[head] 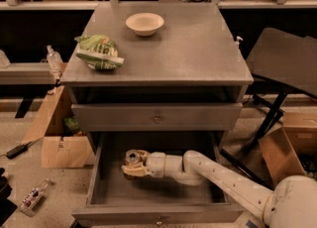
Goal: Place orange can into middle drawer
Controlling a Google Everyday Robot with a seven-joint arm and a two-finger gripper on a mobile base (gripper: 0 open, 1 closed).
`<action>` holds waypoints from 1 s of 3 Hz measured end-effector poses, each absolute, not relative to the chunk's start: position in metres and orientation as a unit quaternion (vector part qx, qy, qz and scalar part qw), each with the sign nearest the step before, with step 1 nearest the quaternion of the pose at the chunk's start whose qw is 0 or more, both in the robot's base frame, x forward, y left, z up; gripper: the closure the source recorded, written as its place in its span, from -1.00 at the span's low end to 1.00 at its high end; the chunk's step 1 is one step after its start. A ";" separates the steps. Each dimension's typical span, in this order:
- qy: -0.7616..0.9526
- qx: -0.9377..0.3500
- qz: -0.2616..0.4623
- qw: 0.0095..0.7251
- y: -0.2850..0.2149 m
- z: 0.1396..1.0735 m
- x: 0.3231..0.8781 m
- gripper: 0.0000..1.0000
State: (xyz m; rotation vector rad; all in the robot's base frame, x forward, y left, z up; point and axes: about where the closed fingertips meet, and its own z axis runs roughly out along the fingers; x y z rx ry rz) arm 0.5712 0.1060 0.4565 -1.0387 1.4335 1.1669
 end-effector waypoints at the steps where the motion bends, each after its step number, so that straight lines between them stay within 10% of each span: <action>1: 0.589 -0.428 0.482 0.488 0.108 0.457 0.570 -0.78; 3: 0.588 -0.428 0.483 0.488 0.110 0.457 0.570 -1.00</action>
Offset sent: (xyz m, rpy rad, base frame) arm -0.0006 0.0019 0.0003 0.0013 0.0003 0.0030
